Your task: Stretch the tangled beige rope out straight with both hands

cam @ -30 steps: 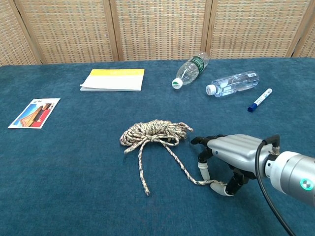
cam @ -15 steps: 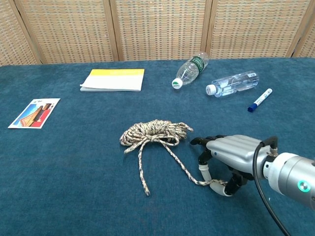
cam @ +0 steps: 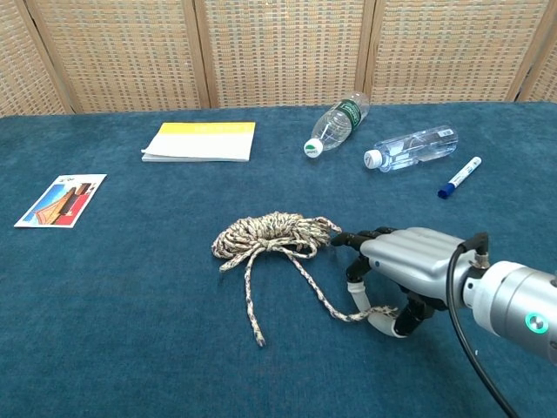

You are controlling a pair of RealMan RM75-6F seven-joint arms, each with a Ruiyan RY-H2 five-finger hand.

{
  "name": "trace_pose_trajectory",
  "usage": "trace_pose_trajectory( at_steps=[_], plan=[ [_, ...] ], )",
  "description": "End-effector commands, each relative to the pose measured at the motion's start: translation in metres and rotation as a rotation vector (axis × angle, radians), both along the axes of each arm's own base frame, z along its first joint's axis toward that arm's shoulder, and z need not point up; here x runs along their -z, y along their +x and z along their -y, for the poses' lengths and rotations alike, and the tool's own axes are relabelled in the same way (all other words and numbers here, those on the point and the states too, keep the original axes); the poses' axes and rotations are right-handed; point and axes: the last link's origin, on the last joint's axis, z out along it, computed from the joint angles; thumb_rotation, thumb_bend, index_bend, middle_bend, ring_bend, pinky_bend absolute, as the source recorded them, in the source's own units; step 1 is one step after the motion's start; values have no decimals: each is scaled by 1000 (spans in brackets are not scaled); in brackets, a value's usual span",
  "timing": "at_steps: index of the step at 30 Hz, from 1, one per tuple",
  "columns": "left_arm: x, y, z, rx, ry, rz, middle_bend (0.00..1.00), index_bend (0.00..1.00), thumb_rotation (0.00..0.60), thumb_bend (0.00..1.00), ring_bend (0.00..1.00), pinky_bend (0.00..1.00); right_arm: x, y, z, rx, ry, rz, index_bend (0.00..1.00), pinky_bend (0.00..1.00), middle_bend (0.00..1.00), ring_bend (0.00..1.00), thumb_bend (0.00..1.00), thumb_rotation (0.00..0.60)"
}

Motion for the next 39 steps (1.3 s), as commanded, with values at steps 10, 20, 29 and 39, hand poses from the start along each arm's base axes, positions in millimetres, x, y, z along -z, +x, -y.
trace_pose_trajectory(
  at_steps=[10,20,29,39],
  plan=[
    [68,56,-70,535,-299,-9,0,220,600,236,0,0,-11,3,18,-75,-78,-86,596,0,0,0,480,600],
    [109,91,-93,672,-355,-115,0,341,600,278,0,0,-14,1,23,-60,-67,-87,600,0,0,0,480,600],
    [136,104,-98,735,-396,-171,0,427,600,301,0,0,-15,1,22,-67,-57,-87,602,0,0,0,482,600],
    [156,111,-99,785,-402,-179,0,491,600,355,0,0,-14,0,23,-63,-55,-92,602,0,0,0,483,600]
  ],
)
